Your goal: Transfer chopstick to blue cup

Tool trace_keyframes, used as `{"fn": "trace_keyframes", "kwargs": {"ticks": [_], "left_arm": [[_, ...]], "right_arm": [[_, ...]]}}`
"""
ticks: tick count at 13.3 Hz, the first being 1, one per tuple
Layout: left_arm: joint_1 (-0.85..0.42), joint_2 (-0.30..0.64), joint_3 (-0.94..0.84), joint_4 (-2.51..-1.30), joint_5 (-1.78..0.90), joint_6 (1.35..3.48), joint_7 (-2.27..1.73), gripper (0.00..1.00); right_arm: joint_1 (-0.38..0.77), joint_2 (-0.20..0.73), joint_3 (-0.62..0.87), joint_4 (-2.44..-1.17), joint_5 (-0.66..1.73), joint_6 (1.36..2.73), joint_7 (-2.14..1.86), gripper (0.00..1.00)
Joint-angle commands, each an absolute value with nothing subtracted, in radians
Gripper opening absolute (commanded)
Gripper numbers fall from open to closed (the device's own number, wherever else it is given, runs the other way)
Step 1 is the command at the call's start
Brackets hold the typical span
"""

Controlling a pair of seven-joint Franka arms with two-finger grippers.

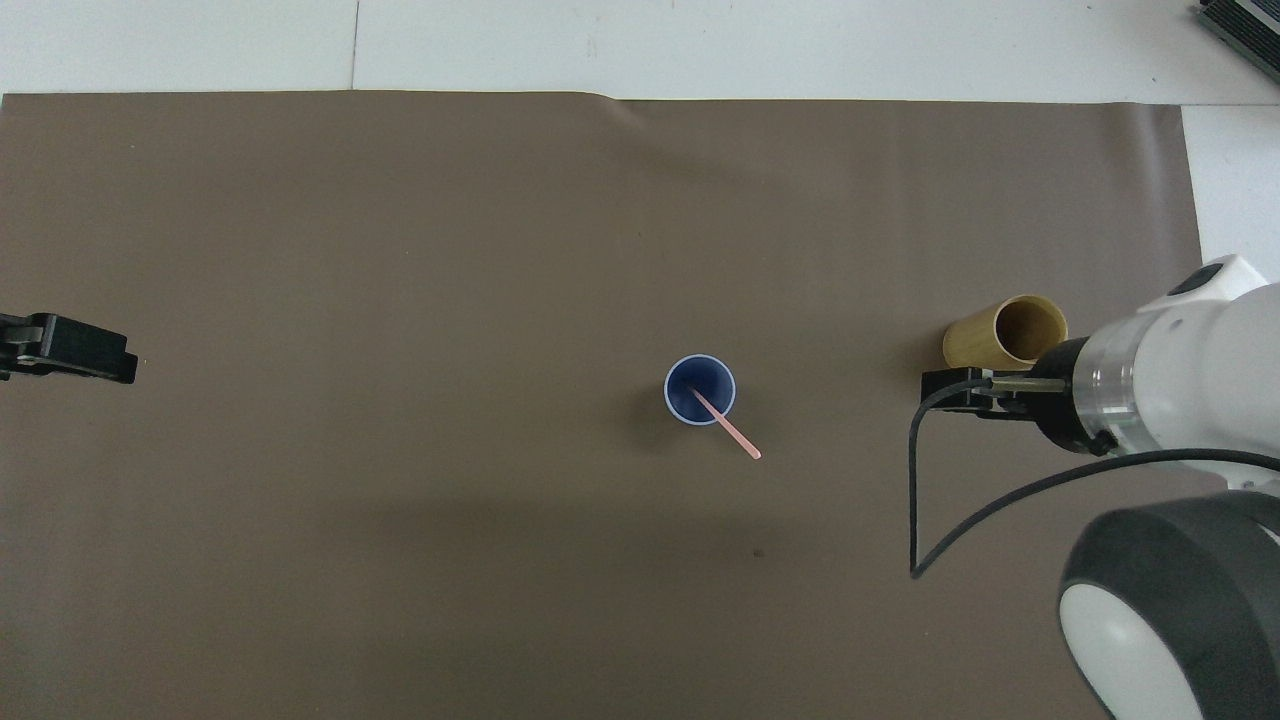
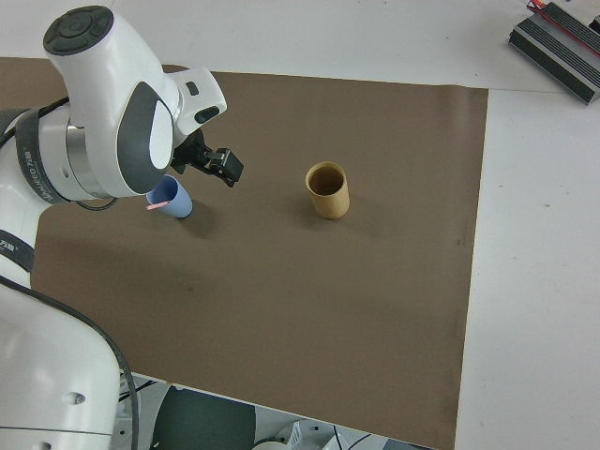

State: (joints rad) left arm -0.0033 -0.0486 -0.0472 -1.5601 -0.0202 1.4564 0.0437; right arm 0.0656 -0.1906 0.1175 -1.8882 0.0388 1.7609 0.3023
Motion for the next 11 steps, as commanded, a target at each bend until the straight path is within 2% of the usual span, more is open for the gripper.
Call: {"fn": "trace_keyframes", "kwargs": {"ticks": [1,4,7,11], "left_arm": [[0.009,-0.063,-0.051,-1.565,-0.028,1.450,0.060,1.00],[0.009,-0.063,-0.051,-1.565,-0.028,1.450,0.061,1.00],[0.009,-0.063,-0.051,-1.565,-0.028,1.450,0.061,1.00],[0.009,-0.063,-0.051,-1.565,-0.028,1.450,0.060,1.00]], "right_arm": [[-0.014,-0.096,0.127,-1.726,0.009,1.665,0.259,1.00],[-0.038,-0.031,0.126,-1.617,-0.040,1.628,0.233,1.00],[-0.038,-0.009,0.126,-1.594,-0.048,1.574,0.198,1.00],[-0.038,-0.018,0.124,-1.606,-0.031,1.581,0.193,1.00]]}}
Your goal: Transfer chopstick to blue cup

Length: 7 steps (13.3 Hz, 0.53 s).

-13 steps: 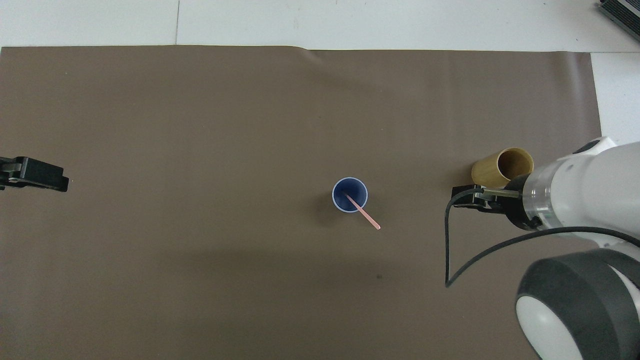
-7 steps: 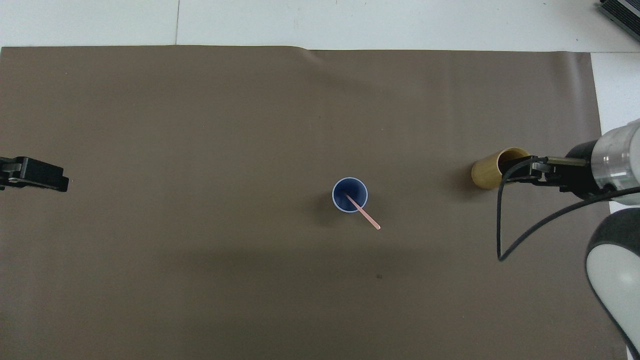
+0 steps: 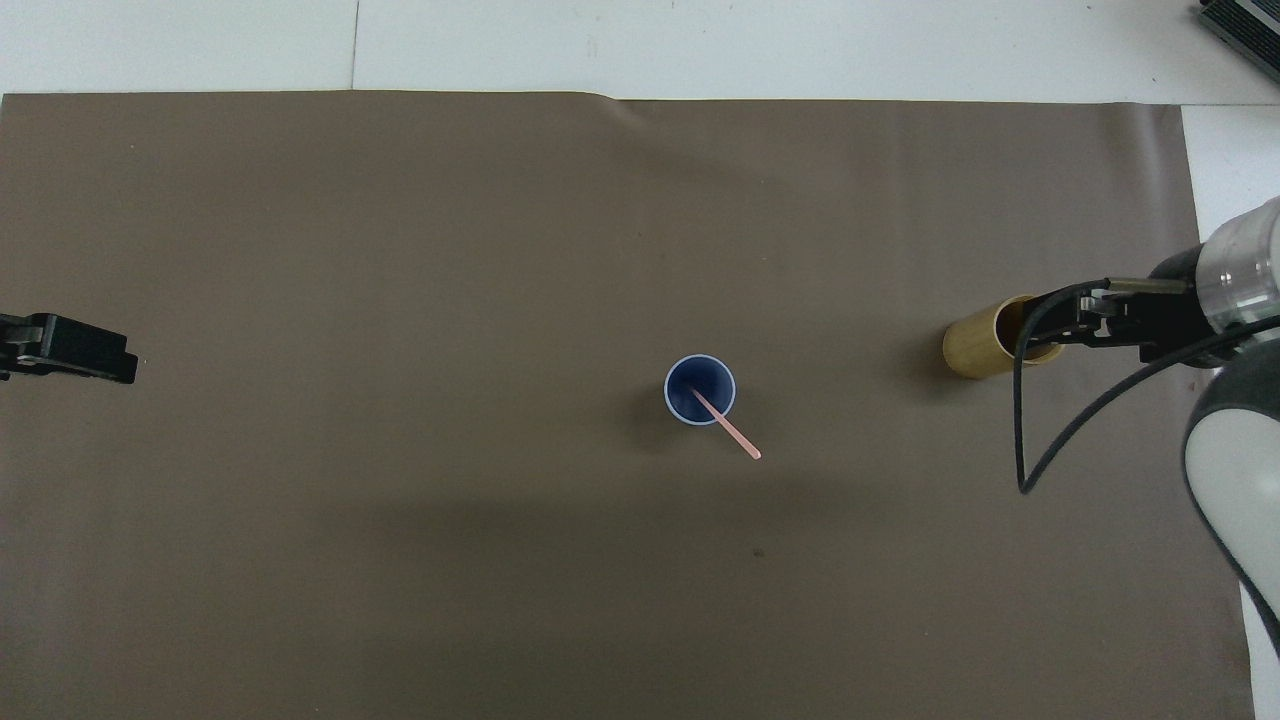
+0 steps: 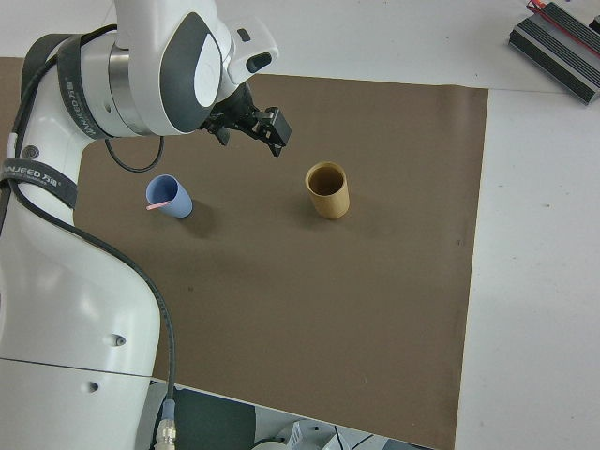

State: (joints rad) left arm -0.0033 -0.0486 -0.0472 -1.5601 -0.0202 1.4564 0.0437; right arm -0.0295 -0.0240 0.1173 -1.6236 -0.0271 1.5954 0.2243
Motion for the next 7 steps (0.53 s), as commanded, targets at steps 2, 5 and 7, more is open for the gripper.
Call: {"fn": "trace_keyframes", "kwargs": {"ticks": [2,5,7], "left_arm": [[0.009,-0.063,-0.051,-1.565,-0.028,1.450,0.060,1.00],[0.009,-0.063,-0.051,-1.565,-0.028,1.448,0.060,1.00],[0.009,-0.063,-0.051,-1.565,-0.028,1.450,0.061,1.00]], "right_arm": [[-0.046,-0.026,0.124,-1.621,-0.028,1.585,0.184,1.00],[-0.052,-0.040,0.123,-1.643,-0.017,1.589,0.164,1.00],[-0.055,-0.041,0.123,-1.646,-0.015,1.595,0.172,1.00]]}}
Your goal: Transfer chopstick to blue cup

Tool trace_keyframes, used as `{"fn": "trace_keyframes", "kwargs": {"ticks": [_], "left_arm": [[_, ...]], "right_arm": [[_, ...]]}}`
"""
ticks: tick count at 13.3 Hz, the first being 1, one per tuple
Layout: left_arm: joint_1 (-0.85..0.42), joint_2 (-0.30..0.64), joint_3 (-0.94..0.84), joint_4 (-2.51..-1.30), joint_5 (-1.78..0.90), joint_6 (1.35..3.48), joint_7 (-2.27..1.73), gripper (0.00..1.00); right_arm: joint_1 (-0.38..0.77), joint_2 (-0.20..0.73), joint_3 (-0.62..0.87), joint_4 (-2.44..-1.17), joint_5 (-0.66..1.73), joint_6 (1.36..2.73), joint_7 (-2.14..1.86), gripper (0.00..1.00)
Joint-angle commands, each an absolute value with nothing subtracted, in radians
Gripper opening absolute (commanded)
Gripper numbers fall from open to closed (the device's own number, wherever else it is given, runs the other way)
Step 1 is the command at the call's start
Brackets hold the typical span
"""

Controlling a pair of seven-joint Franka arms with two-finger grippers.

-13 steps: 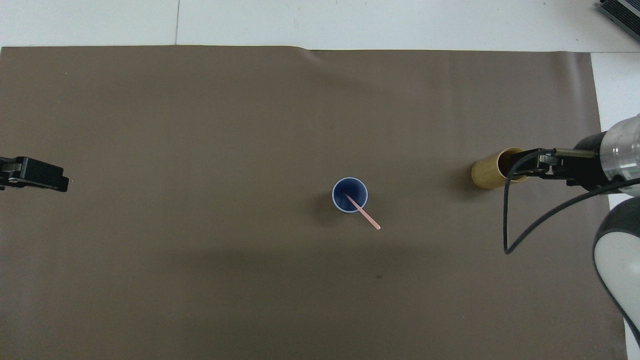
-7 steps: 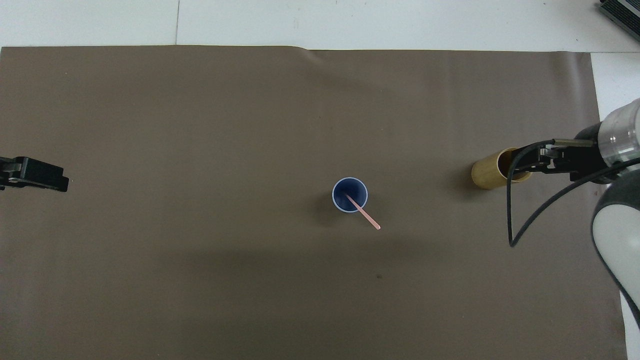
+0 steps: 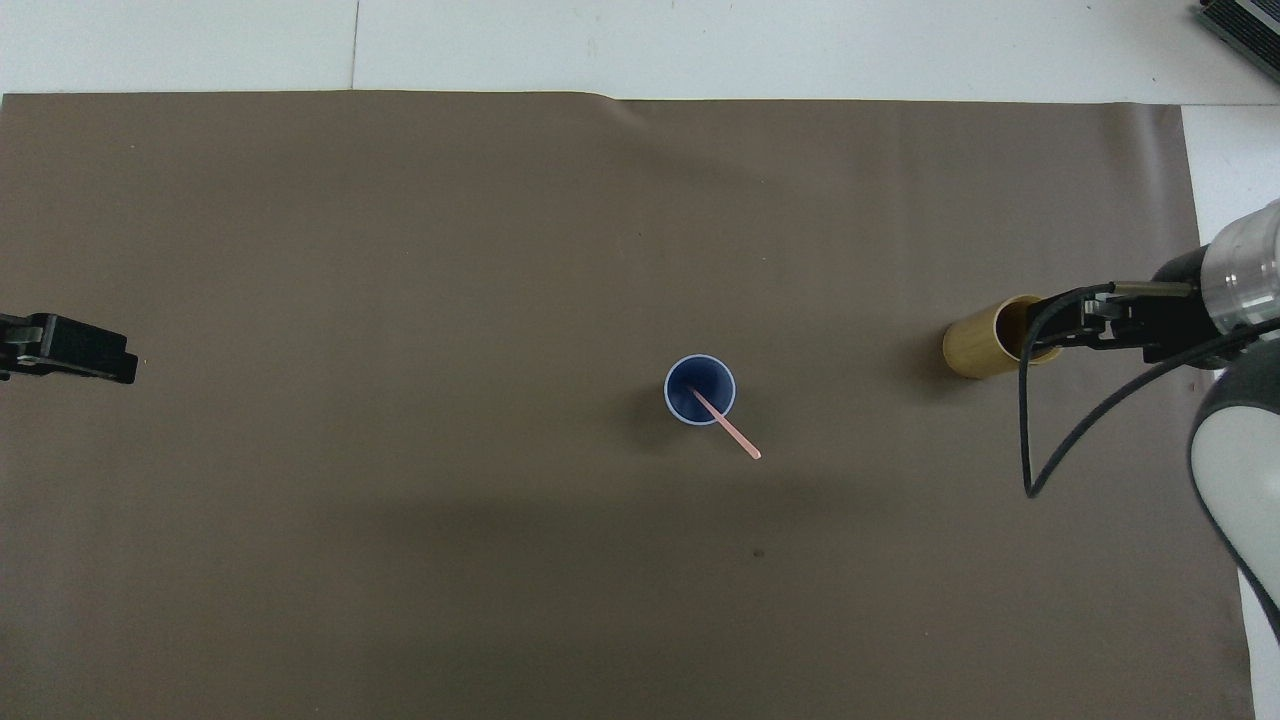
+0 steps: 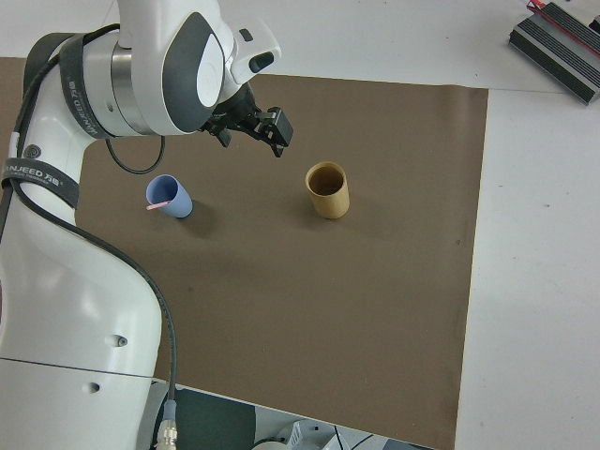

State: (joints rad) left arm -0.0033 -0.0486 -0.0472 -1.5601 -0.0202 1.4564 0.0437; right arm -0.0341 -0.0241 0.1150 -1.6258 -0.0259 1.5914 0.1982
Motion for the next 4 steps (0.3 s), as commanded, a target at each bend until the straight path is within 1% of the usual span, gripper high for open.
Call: {"fn": "trace_keyframes", "kwargs": {"ticks": [1,4], "left_arm": [[0.009,-0.063,-0.051,-1.565,-0.028,1.448,0.061,1.00],[0.009,-0.063,-0.051,-1.565,-0.028,1.448,0.061,1.00]], "right_arm": [[-0.054,-0.046,0.123,-1.657,-0.015,1.594,0.175,1.00],[-0.054,-0.057,0.123,-1.669,0.008,1.598,0.186,1.00]]}}
